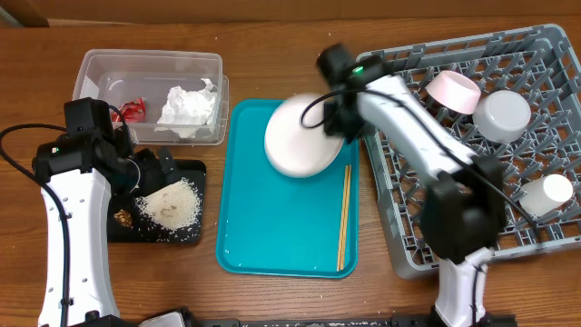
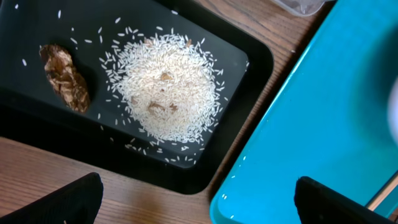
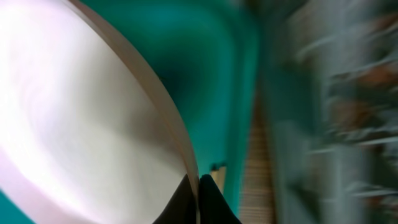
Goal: Sort waste into correct bins and load items into the dishwasher
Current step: 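Carry the large plate with right gripper and stand it in the rack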
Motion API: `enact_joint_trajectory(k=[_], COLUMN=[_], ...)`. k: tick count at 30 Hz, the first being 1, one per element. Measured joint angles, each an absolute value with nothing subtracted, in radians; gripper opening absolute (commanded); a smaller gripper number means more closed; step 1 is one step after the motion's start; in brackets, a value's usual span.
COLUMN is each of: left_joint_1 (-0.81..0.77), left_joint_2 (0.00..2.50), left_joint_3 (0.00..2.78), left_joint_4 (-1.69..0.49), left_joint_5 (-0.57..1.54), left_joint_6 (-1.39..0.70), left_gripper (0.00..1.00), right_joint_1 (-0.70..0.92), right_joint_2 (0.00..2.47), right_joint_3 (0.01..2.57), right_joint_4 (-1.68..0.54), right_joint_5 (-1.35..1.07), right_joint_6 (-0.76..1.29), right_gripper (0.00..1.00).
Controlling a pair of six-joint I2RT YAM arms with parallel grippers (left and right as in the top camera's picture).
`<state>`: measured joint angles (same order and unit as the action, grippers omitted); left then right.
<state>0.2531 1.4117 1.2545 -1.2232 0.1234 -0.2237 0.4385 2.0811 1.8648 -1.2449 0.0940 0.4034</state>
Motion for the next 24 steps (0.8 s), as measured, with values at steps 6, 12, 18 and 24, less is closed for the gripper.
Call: enact_joint_trajectory(k=[6, 12, 18, 24], left_joint_1=[0.253, 0.253, 0.253, 0.253], left_joint_2=[1.412, 1.412, 1.412, 1.412], left_joint_3=[1.254, 1.254, 1.254, 1.254], left_joint_4=[-1.224, -1.224, -1.224, -1.223], left_joint_5=[0.123, 0.124, 0.124, 0.124], left_joint_6=[-0.224, -0.224, -0.224, -0.224], left_gripper=[1.00, 1.00, 1.00, 1.00], right_joint_1=[0.410, 0.356, 0.299, 0.289], right_joint_2=[1.815, 1.750, 1.789, 1.793], right_joint_3=[1.925, 1.942, 1.869, 1.728], right_joint_4=[-1.176, -1.166, -1.167, -1.118], right_joint_5=[0.505, 0.926, 1.011, 0.992], right_joint_6=[0.389, 0.388, 0.400, 0.433], right_gripper=[0.04, 0.04, 0.04, 0.04])
